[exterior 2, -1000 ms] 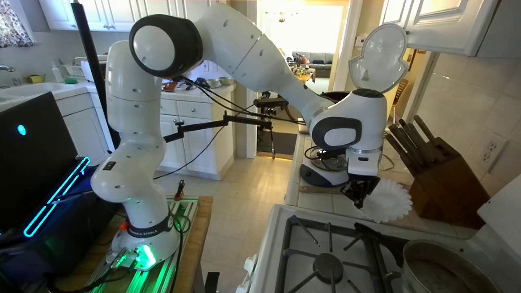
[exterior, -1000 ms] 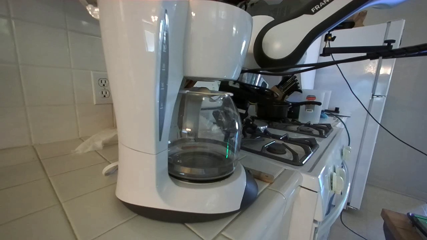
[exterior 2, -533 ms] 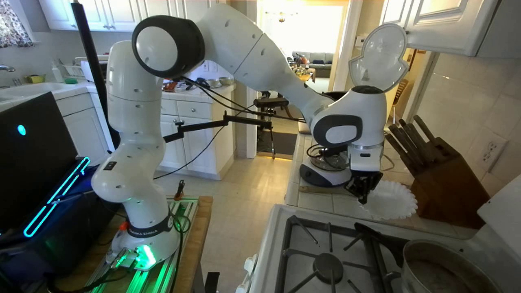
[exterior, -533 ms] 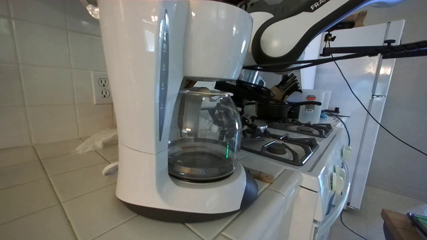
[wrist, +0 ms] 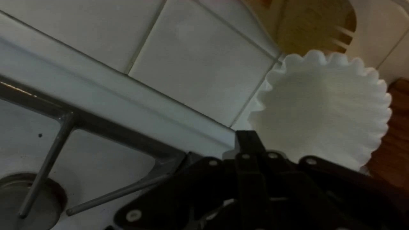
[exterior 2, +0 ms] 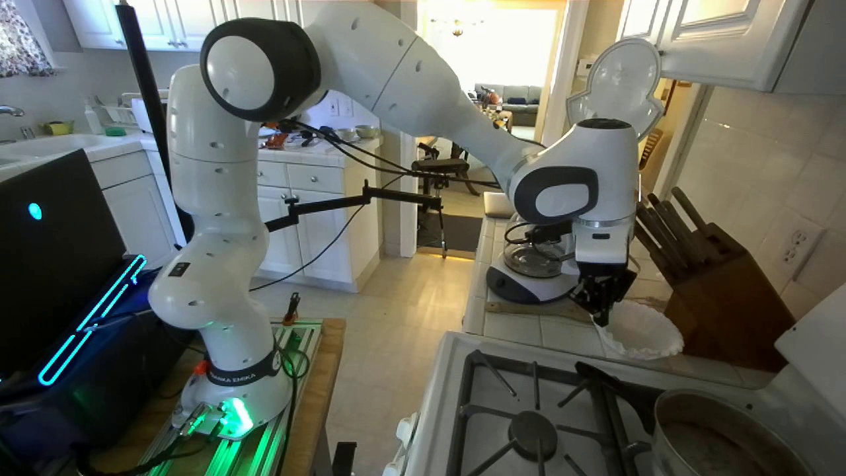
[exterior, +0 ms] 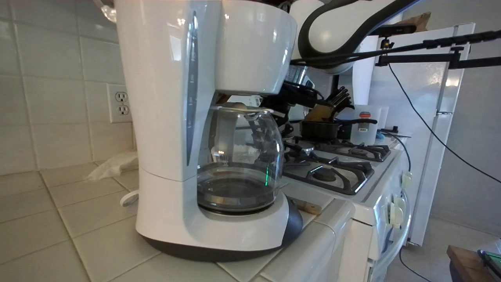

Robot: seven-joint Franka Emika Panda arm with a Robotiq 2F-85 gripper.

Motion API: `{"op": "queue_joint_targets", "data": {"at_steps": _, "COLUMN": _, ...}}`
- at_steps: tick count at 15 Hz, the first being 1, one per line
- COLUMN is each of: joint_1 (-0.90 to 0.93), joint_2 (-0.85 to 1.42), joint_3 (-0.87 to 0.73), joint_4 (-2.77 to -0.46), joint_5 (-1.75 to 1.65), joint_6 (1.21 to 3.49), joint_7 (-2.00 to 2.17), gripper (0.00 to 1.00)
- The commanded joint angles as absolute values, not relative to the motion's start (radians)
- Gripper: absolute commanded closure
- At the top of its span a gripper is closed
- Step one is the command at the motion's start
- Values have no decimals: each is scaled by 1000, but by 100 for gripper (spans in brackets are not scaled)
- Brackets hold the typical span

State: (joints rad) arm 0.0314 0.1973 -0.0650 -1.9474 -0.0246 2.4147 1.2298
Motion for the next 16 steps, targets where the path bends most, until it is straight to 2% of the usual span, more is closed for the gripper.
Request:
{"op": "queue_joint_targets", "data": {"at_steps": 1, "joint_1": 47, "joint_2": 169, "joint_3": -83, "joint_4": -1932, "joint_5": -89, "joint_6": 2338, "joint_7": 1316, "gripper": 97}}
{"op": "queue_joint_targets", "data": {"at_steps": 2, "joint_1": 50, "joint_2": 166, "joint_3": -85, "joint_4": -1929, "joint_5": -113, "joint_6": 2322, "joint_7": 1343, "gripper": 97}}
{"op": "queue_joint_targets", "data": {"at_steps": 3, "joint_1": 54, "joint_2": 159, "joint_3": -88, "joint_4": -1926, "joint_5": -148, "joint_6": 2294, "joint_7": 1386, "gripper": 72}}
{"op": "queue_joint_targets", "data": {"at_steps": 4, "joint_1": 54, "joint_2": 152, "joint_3": -84, "joint_4": -1926, "joint_5": -161, "joint_6": 2280, "joint_7": 1410, "gripper": 71}}
{"op": "queue_joint_targets", "data": {"at_steps": 6, "joint_1": 56, "joint_2": 141, "joint_3": -71, "joint_4": -1925, "joint_5": -172, "joint_6": 2253, "joint_7": 1454, "gripper": 59}}
{"op": "queue_joint_targets", "data": {"at_steps": 14, "joint_1": 47, "joint_2": 174, "joint_3": -24, "joint_4": -1904, "joint_5": -51, "joint_6": 2273, "joint_7": 1356, "gripper": 2}}
{"op": "queue_joint_targets", "data": {"at_steps": 16, "joint_1": 43, "joint_2": 190, "joint_3": -21, "joint_4": -1889, "joint_5": -16, "joint_6": 2272, "joint_7": 1310, "gripper": 0}}
